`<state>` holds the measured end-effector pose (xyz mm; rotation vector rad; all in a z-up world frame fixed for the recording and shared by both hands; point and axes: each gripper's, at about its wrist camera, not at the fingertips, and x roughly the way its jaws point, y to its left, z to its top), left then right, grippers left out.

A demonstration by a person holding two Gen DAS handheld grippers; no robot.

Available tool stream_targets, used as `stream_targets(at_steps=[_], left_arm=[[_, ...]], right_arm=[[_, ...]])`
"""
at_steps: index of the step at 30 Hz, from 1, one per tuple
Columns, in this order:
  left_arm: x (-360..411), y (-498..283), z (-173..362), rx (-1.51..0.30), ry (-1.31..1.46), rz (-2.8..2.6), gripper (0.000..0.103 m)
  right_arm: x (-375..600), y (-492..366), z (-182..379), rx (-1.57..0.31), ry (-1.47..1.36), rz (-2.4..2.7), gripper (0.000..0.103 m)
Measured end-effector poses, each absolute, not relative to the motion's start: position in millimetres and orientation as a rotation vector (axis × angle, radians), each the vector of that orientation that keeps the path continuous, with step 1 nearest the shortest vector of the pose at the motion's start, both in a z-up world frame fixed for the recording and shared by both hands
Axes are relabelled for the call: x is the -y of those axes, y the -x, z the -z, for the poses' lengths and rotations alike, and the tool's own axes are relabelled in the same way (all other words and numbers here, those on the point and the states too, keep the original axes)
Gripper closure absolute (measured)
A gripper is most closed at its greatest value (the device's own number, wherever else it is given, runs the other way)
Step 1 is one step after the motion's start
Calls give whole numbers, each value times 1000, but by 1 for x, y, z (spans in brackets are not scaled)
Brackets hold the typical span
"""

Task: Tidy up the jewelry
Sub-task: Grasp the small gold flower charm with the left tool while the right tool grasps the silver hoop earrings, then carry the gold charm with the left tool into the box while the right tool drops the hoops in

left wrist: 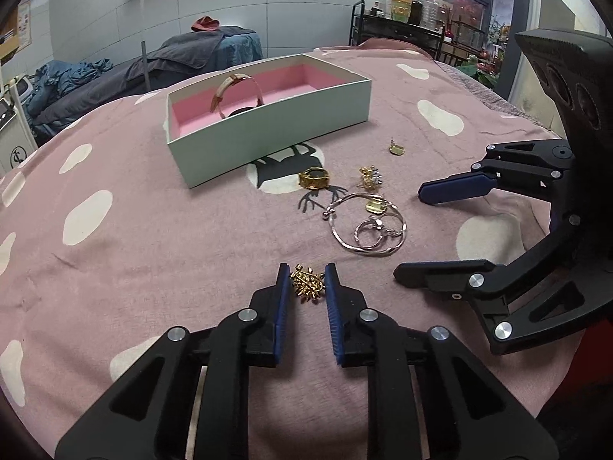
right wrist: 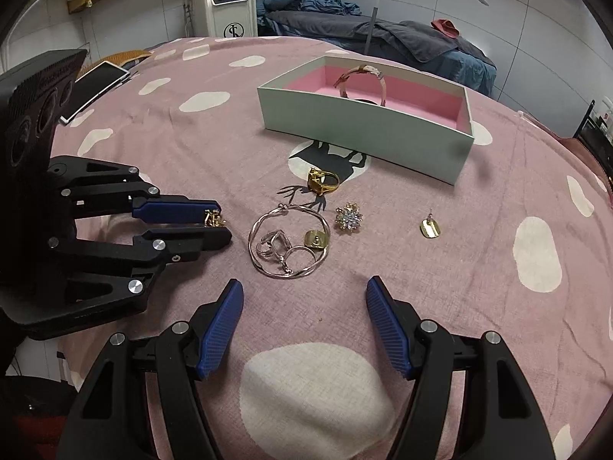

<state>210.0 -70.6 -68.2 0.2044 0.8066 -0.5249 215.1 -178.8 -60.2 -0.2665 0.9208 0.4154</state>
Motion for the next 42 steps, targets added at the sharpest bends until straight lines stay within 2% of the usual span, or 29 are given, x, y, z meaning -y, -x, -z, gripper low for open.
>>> stream_targets(at_steps=[7, 11, 38, 39, 41, 42], left_arm=[[46, -213, 69, -817, -166, 474, 84], [41, -213, 70, -820, -155, 477, 84], [41, -216, 42, -778, -158, 540, 84], [41, -216, 44, -782, -153, 536, 81], [40, -216, 49, -792, -159, 526, 61], [40, -215, 52, -795, -165, 516, 39]], right_arm=[[162, -234, 63, -934, 288, -422, 42], [156, -236, 64, -927, 299, -426, 54], [186, -220, 20, -831, 76, -471, 54], [186, -220, 20, -834, 72, -473, 54], [186, -220, 24, -840, 78, -472, 54], [185, -220, 26, -846, 82, -471, 54]])
